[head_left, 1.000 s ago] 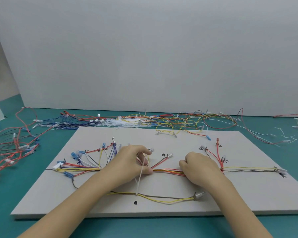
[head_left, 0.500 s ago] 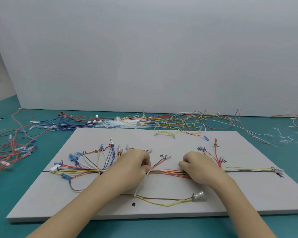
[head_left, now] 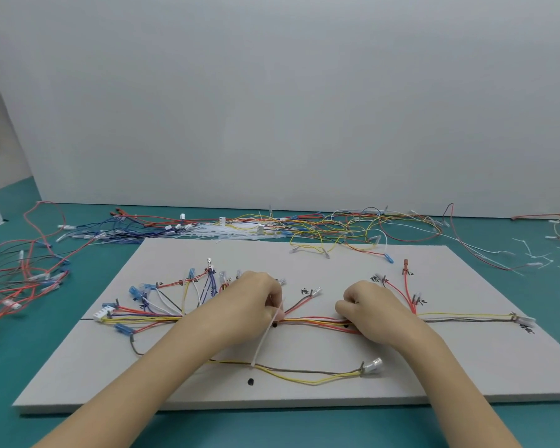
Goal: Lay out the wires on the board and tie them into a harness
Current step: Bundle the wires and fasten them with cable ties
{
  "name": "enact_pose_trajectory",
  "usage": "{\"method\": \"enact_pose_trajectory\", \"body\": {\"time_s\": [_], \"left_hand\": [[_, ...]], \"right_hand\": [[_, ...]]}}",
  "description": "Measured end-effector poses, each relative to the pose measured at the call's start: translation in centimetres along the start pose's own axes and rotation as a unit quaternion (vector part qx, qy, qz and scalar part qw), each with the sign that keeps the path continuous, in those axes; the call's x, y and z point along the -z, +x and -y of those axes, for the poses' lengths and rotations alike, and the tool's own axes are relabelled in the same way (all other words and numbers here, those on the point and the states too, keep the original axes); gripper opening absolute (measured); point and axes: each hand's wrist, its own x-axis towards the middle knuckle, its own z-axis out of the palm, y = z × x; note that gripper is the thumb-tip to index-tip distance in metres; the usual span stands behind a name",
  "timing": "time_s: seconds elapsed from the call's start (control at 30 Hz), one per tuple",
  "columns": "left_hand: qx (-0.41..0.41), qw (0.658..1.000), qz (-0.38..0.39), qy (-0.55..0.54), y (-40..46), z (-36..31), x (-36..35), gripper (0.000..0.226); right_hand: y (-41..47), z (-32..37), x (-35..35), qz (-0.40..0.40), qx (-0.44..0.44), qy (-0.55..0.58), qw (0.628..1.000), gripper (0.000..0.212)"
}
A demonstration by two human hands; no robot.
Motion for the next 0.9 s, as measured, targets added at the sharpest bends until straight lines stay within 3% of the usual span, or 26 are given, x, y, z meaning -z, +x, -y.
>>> {"method": "enact_pose_trajectory", "body": {"time_s": [0.47, 0.9], "left_hand": [[0.051, 0.998, 0.041, 0.026, -2.0, 2.2, 3.6, 0.006], [0.06, 0.996, 0.061, 0.027, -2.0, 2.0, 4.2, 0.016]], "right_hand": [[-0.4, 3.9, -1.9, 0.001, 0.047, 0.015, 0.999, 0.033], [0.0, 3.9, -1.5, 0.022, 0.063, 0.011, 0.998, 0.033]]}}
